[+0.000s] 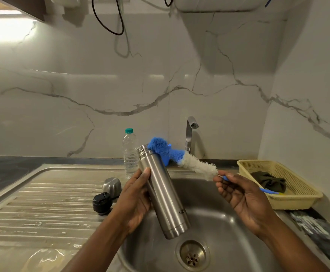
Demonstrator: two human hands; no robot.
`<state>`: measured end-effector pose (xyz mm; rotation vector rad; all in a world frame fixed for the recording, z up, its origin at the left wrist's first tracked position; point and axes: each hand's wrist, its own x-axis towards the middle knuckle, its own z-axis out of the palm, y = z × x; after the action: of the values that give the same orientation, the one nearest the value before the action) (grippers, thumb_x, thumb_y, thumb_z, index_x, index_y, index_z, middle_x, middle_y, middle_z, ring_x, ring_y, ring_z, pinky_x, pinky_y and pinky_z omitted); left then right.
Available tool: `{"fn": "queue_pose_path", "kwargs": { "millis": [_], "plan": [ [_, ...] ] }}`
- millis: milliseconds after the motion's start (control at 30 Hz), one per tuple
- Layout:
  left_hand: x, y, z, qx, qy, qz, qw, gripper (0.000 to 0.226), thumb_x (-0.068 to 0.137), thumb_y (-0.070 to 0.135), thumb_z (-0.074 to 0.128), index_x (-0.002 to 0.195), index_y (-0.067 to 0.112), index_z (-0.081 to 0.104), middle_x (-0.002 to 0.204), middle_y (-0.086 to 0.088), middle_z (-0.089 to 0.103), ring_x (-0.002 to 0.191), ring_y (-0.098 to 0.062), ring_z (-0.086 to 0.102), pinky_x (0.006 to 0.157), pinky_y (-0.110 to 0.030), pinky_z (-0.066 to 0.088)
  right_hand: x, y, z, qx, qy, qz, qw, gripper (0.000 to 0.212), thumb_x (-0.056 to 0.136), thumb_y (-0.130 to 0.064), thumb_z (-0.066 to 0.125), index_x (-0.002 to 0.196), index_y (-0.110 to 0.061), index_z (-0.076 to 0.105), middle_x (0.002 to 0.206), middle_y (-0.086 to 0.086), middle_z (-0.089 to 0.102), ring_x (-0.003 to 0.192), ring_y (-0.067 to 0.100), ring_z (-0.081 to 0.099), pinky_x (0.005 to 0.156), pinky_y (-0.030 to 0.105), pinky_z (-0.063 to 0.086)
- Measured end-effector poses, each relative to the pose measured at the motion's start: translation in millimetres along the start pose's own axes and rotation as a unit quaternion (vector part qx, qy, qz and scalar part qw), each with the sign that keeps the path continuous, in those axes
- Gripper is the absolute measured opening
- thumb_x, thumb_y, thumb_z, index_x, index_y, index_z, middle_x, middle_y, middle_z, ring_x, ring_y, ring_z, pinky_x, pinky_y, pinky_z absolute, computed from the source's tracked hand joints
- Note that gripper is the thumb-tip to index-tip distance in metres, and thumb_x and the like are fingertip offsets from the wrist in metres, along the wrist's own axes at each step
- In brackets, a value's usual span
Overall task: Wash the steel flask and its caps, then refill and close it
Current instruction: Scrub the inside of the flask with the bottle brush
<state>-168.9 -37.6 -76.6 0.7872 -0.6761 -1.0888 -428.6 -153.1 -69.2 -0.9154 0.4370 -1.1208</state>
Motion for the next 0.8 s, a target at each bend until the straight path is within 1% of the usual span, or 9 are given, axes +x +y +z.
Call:
{"fn": "queue_pose_path", "kwargs": {
  "millis": [200,300,400,500,567,633,667,733,800],
  "plan": [
    [4,10,-7,-0.067,0.049,0.015,0.996,0.056,0.095,0.037,0.063,0.145,0.014,0.053,0.134,-0.021,0.064,0.116,-0.034,0.070,0.076,-0.046,0.065,0,-3,-9,-0.026,0.007,0.014,1.000,0.026,0.091,-0.003,0.058,0.107,0.011,0.072,0.087,0.023,0.074,0.069,0.021,0.073,0.061,0.025,0.062],
    [4,7,-6,-0.042,0.040,0.014,0.998,0.048,0.099,0.034,0.060,0.142,0.015,0.054,0.132,-0.021,0.062,0.115,-0.035,0.069,0.077,-0.048,0.064,-1,5,-4,-0.028,-0.016,0.016,0.999,0.025,0.097,-0.003,0.056,0.106,0.010,0.075,0.091,0.024,0.075,0.073,0.022,0.074,0.064,0.026,0.063],
    [4,5,-3,-0.048,0.043,0.010,0.998,0.044,0.102,0.032,0.058,0.142,0.015,0.055,0.135,-0.022,0.061,0.116,-0.036,0.069,0.078,-0.049,0.064,-2,5,-2,-0.045,-0.025,0.011,0.999,0.025,0.093,-0.004,0.058,0.104,0.008,0.077,0.092,0.025,0.074,0.074,0.023,0.074,0.065,0.027,0.063],
    [5,12,-7,-0.078,0.072,0.022,0.994,0.050,0.096,0.034,0.063,0.140,0.013,0.055,0.137,-0.023,0.062,0.119,-0.037,0.069,0.076,-0.051,0.066,0,-6,-12,-0.056,0.003,0.010,0.998,0.030,0.084,-0.007,0.060,0.103,0.013,0.073,0.083,0.024,0.072,0.066,0.022,0.070,0.059,0.026,0.061],
    [6,17,-10,-0.096,0.086,0.027,0.991,0.050,0.091,0.038,0.065,0.134,0.012,0.059,0.141,-0.024,0.061,0.127,-0.039,0.064,0.084,-0.056,0.064,1,-14,-18,-0.055,0.018,0.011,0.998,0.029,0.081,-0.008,0.060,0.096,0.012,0.074,0.077,0.022,0.069,0.061,0.021,0.066,0.055,0.025,0.059],
    [5,18,-10,-0.114,0.093,0.024,0.989,0.050,0.092,0.040,0.064,0.132,0.012,0.060,0.144,-0.025,0.060,0.130,-0.039,0.063,0.090,-0.057,0.061,1,-15,-20,-0.054,0.022,0.014,0.998,0.024,0.080,-0.008,0.059,0.085,0.006,0.078,0.076,0.022,0.067,0.060,0.021,0.064,0.053,0.024,0.058],
    [5,18,-9,-0.119,0.095,0.021,0.988,0.049,0.093,0.040,0.063,0.133,0.011,0.059,0.142,-0.025,0.060,0.126,-0.038,0.065,0.089,-0.055,0.062,1,-12,-19,-0.056,0.018,0.020,0.998,0.024,0.081,-0.007,0.059,0.083,0.005,0.079,0.077,0.022,0.067,0.061,0.021,0.065,0.054,0.025,0.059],
    [4,13,-6,-0.123,0.097,0.012,0.988,0.050,0.097,0.039,0.061,0.138,0.012,0.055,0.138,-0.025,0.063,0.118,-0.036,0.069,0.081,-0.053,0.066,1,-4,-15,-0.070,-0.002,0.028,0.997,0.024,0.083,-0.007,0.059,0.089,0.005,0.080,0.083,0.024,0.069,0.065,0.022,0.067,0.057,0.026,0.060],
    [4,8,-2,-0.098,0.105,0.016,0.990,0.054,0.095,0.035,0.065,0.142,0.015,0.050,0.134,-0.022,0.064,0.118,-0.037,0.069,0.076,-0.050,0.066,1,3,-10,-0.092,-0.025,0.025,0.995,0.025,0.086,-0.007,0.059,0.095,0.006,0.079,0.087,0.025,0.071,0.068,0.023,0.069,0.060,0.027,0.061]
  ]
}}
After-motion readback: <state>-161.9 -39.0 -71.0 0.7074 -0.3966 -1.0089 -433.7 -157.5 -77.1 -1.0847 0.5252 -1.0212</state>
